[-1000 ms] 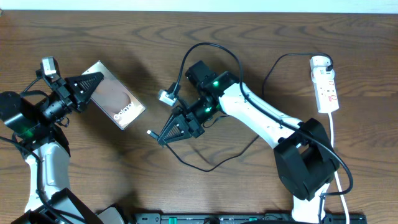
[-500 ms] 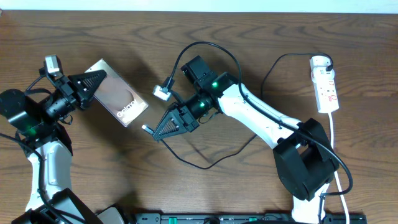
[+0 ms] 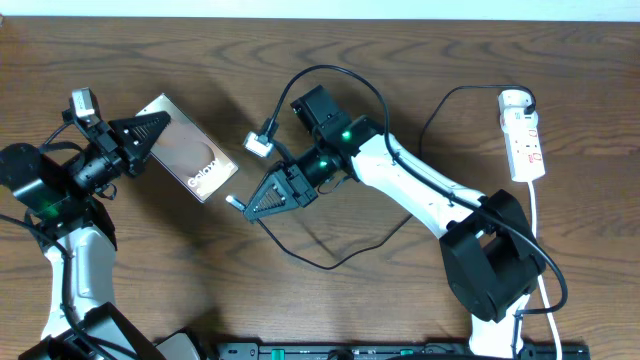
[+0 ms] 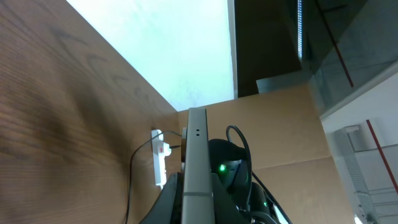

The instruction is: Plug charger to phone and switch on socket

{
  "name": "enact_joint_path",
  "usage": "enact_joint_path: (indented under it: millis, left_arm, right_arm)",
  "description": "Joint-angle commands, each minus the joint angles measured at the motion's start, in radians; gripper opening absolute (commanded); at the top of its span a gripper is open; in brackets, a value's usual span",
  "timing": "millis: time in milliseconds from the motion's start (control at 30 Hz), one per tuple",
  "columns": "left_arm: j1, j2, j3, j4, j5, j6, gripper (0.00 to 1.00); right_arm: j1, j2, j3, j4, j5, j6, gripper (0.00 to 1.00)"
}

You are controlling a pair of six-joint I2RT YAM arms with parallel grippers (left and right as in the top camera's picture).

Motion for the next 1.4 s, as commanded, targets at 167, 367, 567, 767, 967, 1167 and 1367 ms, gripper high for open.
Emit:
enact_joint_path:
  millis: [167, 367, 567, 767, 967, 1167, 1367]
  left_arm:
    - [-0.002, -0.01, 0.009, 0.009, -0.014, -0.021, 0.07]
    - [-0.002, -0.01, 0.009, 0.009, -0.043, -0.052, 0.07]
    - [-0.019, -0.01, 0.009, 0.009, -0.06, -0.054, 0.07]
    - [-0.043, -0.01, 0.009, 0.009, -0.082, -0.05, 0.07]
    - [-0.043, -0.01, 0.009, 0.009, -0.082, -0.05, 0.07]
    - [-0.043, -0.01, 0.009, 0.009, -0.081, -0.05, 0.07]
    - [-0.043, -0.01, 0.009, 0.009, -0.077, -0.05, 0.07]
  right_arm:
    - [-0.043, -0.01, -0.002, 0.015, -0.01, 0.115, 0.01]
    - [-0.037, -0.007, -0.002, 0.016, 0.005, 0.139, 0.01]
    - [-0.038, -0.006, -0.002, 0.053, 0.004, 0.173, 0.01]
    - [-0.038, -0.006, -0.002, 0.097, -0.003, 0.222, 0.01]
    - [-0.038, -0.006, -0.002, 0.097, -0.002, 0.221, 0.01]
    - [-0.038, -0.006, -0.002, 0.098, -0.002, 0.221, 0.01]
    - [-0.038, -0.006, -0.002, 0.106, -0.002, 0.221, 0.01]
